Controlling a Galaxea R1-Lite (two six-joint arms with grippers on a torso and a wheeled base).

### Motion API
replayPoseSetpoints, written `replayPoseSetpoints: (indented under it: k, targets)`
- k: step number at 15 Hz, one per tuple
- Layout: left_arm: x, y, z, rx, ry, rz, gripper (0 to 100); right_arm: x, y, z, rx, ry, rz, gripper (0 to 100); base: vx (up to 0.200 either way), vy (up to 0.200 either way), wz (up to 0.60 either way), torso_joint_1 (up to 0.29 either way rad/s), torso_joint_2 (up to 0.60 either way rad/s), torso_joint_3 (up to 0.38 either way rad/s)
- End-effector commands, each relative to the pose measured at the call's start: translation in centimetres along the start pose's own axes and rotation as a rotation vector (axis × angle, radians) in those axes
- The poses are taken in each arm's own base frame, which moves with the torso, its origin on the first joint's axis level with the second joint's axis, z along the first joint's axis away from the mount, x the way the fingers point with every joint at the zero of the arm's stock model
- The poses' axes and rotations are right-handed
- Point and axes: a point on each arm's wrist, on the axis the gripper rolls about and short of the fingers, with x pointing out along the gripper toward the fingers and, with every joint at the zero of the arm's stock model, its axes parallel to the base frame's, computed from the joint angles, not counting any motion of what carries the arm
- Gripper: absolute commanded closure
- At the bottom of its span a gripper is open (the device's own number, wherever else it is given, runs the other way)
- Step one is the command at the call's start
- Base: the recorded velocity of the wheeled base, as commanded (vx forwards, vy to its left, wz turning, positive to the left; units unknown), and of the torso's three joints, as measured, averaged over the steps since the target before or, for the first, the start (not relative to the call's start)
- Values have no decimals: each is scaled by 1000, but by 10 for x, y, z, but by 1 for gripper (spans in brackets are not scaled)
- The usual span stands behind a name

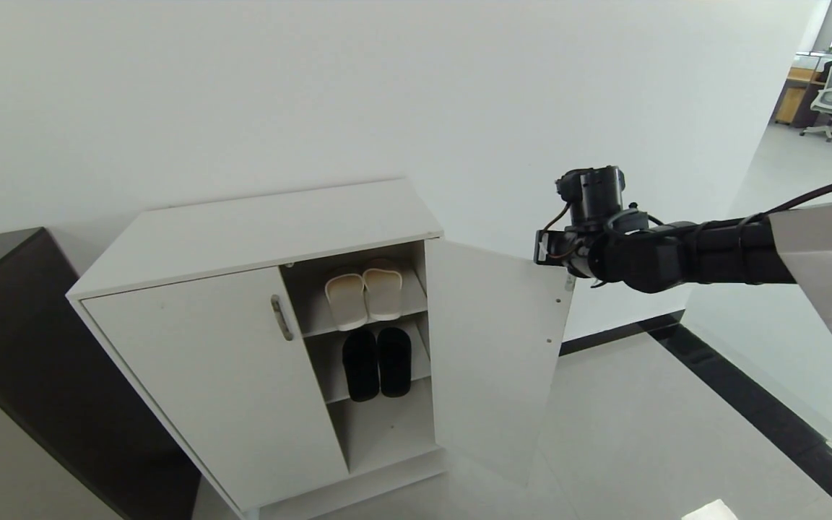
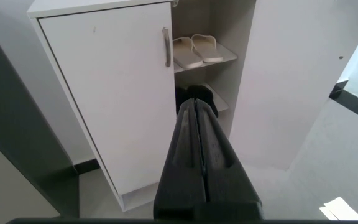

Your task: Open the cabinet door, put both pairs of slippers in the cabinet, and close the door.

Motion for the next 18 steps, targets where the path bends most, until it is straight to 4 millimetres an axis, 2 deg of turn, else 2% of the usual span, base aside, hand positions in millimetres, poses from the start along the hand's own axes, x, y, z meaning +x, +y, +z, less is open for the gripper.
replayPoseSetpoints:
  k: [1, 5, 8, 9, 11, 12, 13, 14, 15, 16, 18]
  targets:
    - [0, 0, 0, 0, 0, 1, 100, 9, 0, -9, -7, 18, -9, 100, 0, 0, 0, 0, 0, 0]
    - [0, 0, 0, 0, 1, -1, 100, 9, 0, -12, 13, 34, -14, 100, 0, 0, 0, 0, 0, 0]
    - [0, 0, 0, 0, 0, -1, 100, -6, 3, -13, 2, 57, 0, 100, 0, 0, 0, 0, 0, 0]
    - [0, 0, 0, 0, 0, -1, 100, -17, 6, -13, -4, 61, 14, 100, 0, 0, 0, 0, 0, 0]
    - [0, 0, 0, 0, 0, -1, 100, -51, 18, -15, -27, 76, 68, 100, 0, 0, 0, 0, 0, 0]
    - [0, 0, 0, 0, 0, -1, 100, -54, 20, -16, -31, 80, 73, 100, 0, 0, 0, 0, 0, 0]
    - [0, 0, 0, -1, 0, -1, 100, -84, 30, -21, -54, 96, 127, 100, 0, 0, 0, 0, 0, 0]
    - [0, 0, 0, 0, 1, 1, 100, -100, 34, -26, -72, 110, 157, 100, 0, 0, 0, 0, 0, 0]
    - [0, 0, 0, 0, 1, -1, 100, -107, 36, -27, -78, 113, 170, 100, 0, 0, 0, 0, 0, 0]
    - [0, 0, 0, -1, 0, -1, 100, -122, 40, -29, -90, 116, 200, 100, 0, 0, 0, 0, 0, 0]
    - [0, 0, 0, -1, 0, -1, 100, -132, 40, -28, -90, 105, 217, 100, 0, 0, 0, 0, 0, 0]
